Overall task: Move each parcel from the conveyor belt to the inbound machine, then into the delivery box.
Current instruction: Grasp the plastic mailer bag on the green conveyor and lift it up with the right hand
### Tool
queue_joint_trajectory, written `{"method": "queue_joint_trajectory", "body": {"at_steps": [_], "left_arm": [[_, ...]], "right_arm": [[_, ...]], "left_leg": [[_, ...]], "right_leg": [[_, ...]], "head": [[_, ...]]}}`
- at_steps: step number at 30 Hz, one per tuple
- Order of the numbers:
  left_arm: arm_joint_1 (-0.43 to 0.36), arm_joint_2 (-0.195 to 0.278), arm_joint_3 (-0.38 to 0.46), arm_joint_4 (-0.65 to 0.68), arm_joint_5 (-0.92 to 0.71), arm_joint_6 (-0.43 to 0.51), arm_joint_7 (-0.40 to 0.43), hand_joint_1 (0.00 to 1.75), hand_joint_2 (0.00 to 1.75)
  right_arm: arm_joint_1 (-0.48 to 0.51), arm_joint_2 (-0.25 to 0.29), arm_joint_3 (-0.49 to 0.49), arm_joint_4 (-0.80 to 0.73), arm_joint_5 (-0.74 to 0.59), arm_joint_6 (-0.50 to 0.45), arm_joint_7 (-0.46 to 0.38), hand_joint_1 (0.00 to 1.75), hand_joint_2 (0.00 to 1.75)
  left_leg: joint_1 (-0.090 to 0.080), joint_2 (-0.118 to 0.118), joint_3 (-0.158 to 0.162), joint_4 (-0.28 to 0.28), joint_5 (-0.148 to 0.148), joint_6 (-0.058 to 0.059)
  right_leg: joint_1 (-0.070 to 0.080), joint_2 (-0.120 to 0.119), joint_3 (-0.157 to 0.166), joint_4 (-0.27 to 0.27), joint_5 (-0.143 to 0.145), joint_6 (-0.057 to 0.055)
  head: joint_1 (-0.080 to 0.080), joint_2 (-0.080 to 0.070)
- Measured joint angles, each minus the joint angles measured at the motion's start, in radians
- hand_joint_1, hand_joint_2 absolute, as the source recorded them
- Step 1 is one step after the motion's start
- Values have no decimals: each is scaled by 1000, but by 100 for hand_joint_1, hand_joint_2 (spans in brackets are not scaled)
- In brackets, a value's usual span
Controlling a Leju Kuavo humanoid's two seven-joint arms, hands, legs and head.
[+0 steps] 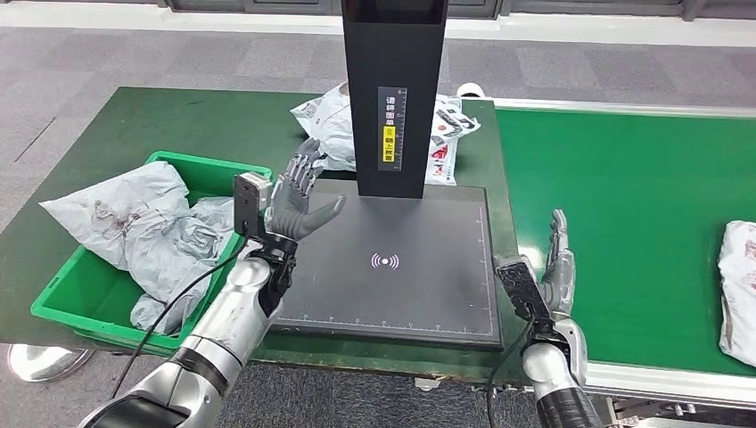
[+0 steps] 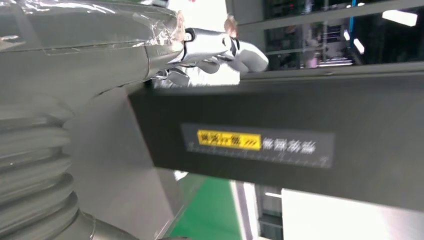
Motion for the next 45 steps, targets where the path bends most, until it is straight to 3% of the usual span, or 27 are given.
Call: {"method": "queue_joint_trajectory", "body": {"at_steps": [4, 7, 13, 20, 21, 22, 25, 26, 34, 45], "left_arm": [[6, -28, -43, 48, -5, 33, 2, 0, 175], [19, -45, -65, 80, -23, 67, 1, 0, 175], [36, -65, -84, 111, -51, 129, -6, 0, 175], [39, -73, -84, 125, -54, 164, -26, 0, 175], [39, -74, -84, 126, -55, 167, -28, 0, 175], [39, -75, -84, 128, -57, 169, -30, 0, 175], [40, -76, -84, 131, -63, 179, -38, 0, 175], [40, -77, -84, 133, -66, 184, -43, 0, 175], [40, -78, -84, 145, -80, 203, -76, 0, 175], [42, -80, -83, 171, -72, 244, -116, 0, 175]], "right_arm": [[-15, -19, -61, 93, 59, -85, 41, 0, 175], [-17, -40, -146, 134, 251, -152, 131, 0, 175], [-10, -58, -422, 144, 687, -163, 294, 0, 175], [-10, -97, -621, 176, 913, -163, 398, 0, 175], [-10, -103, -633, 183, 928, -163, 408, 0, 175], [-10, -108, -643, 190, 938, -163, 413, 0, 131], [-11, -121, -667, 213, 956, -163, 422, 0, 131], [-13, -126, -672, 225, 964, -163, 430, 0, 175], [-108, -198, -682, 453, 1042, -163, 598, 0, 175], [-197, -258, -682, 660, 1042, -80, 641, 0, 175]], "left_leg": [[0, -1, 0, 0, 0, 0], [0, -1, 0, 0, 0, 0], [-1, -3, -1, 0, -1, 1], [-1, -2, -1, 0, -1, 2], [-1, -2, -1, 0, -1, 2], [-1, -2, -1, 0, -1, 2], [-1, -2, -1, 0, -1, 2], [-1, -2, -1, 0, -1, 2], [-1, -2, -1, 0, 0, 4], [-1, -2, -1, 0, 0, 4]], "right_leg": [[0, -1, 0, 0, 0, 0], [0, -1, 0, 0, 0, 0], [-2, -2, 0, 0, -1, 2], [-3, -2, 0, 0, -1, 2], [-3, -2, 0, 0, -1, 2], [-3, -2, 0, 0, -1, 2], [-2, -2, 0, 0, -1, 2], [-2, -1, 0, 0, -1, 2], [-3, -2, 0, 0, -1, 3], [-4, -2, 0, 0, -1, 4]], "head": [[0, 0], [0, 0], [0, 0], [0, 0], [0, 0], [0, 0], [0, 0], [0, 0], [0, 0], [0, 0]]}}
